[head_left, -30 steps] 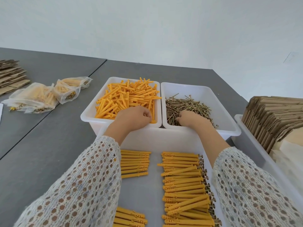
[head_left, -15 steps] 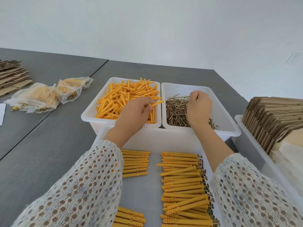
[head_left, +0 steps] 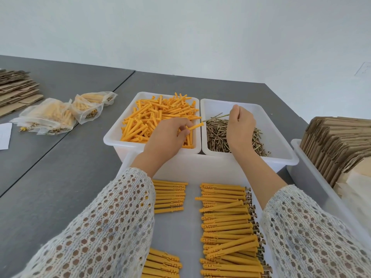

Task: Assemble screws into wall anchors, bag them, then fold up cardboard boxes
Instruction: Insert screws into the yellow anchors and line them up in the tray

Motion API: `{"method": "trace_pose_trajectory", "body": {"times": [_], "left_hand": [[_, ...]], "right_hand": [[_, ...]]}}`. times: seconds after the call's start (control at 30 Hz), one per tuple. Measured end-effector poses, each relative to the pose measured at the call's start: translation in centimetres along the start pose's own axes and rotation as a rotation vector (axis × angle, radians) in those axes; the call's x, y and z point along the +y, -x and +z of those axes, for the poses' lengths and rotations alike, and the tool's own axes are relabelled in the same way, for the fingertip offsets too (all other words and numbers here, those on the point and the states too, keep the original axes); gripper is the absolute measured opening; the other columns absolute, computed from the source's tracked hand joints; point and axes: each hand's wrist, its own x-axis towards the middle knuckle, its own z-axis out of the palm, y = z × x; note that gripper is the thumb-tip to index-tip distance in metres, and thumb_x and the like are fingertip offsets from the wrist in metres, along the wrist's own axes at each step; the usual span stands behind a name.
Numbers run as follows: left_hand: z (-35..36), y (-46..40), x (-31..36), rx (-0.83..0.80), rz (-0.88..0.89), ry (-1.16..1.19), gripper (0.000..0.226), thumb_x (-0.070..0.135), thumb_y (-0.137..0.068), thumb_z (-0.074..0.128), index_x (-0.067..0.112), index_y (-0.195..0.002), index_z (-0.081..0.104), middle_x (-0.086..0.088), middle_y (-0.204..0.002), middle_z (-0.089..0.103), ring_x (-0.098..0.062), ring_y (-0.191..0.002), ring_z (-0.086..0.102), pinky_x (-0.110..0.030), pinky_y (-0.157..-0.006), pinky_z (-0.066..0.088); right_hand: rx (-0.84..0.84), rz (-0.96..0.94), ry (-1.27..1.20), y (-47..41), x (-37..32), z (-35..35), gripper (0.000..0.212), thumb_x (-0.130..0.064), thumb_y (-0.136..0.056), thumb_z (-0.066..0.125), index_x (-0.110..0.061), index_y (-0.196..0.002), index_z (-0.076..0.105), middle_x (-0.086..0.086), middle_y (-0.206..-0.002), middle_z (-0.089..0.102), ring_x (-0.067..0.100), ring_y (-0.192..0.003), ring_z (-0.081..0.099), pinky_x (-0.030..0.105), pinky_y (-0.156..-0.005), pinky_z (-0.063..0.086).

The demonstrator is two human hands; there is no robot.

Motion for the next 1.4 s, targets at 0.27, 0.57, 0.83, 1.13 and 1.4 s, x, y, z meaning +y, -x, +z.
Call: {"method": "trace_pose_trajectory", "body": {"times": [0.27, 0.57, 0.83, 1.13, 1.4], "left_hand": [[0.0, 0.0, 0.1, -0.01, -0.008, 0.007, 0.024, 0.015, -0.098, 0.058, 0.022, -0.119, 0.069, 0.01, -0.083, 0.064, -0.018, -0.073, 0.065, -0.04, -0.075, 0.057], [0.1, -0.1, -0.1, 0.01, -0.019, -0.007, 0.023, 0.015, -0.098, 0.058, 0.023, -0.117, 0.069, 0.011, -0.081, 0.063, -0.018, -0.071, 0.065, -0.042, -0.074, 0.058], [0.0, -0.1, -0.2, -0.018, -0.018, 0.037, 0.022, 0.014, -0.098, 0.059, 0.025, -0.115, 0.069, 0.012, -0.084, 0.065, -0.007, -0.072, 0.066, -0.031, -0.074, 0.057], [-1.1, -0.1, 0.5, 0.059, -0.101, 0.525, 0.02, 0.009, -0.094, 0.066, 0.004, -0.112, 0.061, -0.01, -0.083, 0.076, -0.02, -0.076, 0.075, -0.031, -0.077, 0.059], [-2.3, -0.4, 0.6, -0.004, -0.25, 0.735, 0.035, 0.041, -0.096, 0.062, 0.019, -0.121, 0.052, -0.006, -0.093, 0.077, -0.024, -0.088, 0.074, -0.035, -0.074, 0.057]], "right_hand": [[-0.133, -0.038, 0.01, 0.2, -0.4, 0.1, 0.045, -0.013, -0.102, 0.035, -0.019, -0.06, 0.02, -0.004, -0.055, 0.021, 0.008, -0.052, 0.016, 0.021, -0.048, 0.02], [0.018, 0.138, -0.163, -0.1, -0.3, -0.5, 0.041, -0.007, -0.092, 0.036, -0.02, -0.058, 0.018, -0.005, -0.053, 0.016, 0.007, -0.046, 0.011, 0.019, -0.045, 0.01], [-0.268, -0.048, -0.081, 1.0, -1.4, 0.4, 0.043, -0.006, -0.096, 0.038, -0.02, -0.059, 0.022, -0.004, -0.054, 0.021, 0.006, -0.049, 0.016, 0.023, -0.05, 0.015], [-0.554, -0.019, -0.241, 2.9, -3.3, 1.9, 0.012, -0.01, -0.1, 0.051, -0.005, -0.092, 0.058, 0.0, -0.064, 0.058, -0.003, -0.051, 0.05, 0.016, -0.053, 0.04], [-0.435, 0.166, -0.452, 3.0, -5.5, 0.8, 0.025, -0.012, -0.1, 0.049, -0.006, -0.076, 0.049, 0.004, -0.056, 0.044, 0.006, -0.038, 0.037, 0.021, -0.043, 0.033]]}}
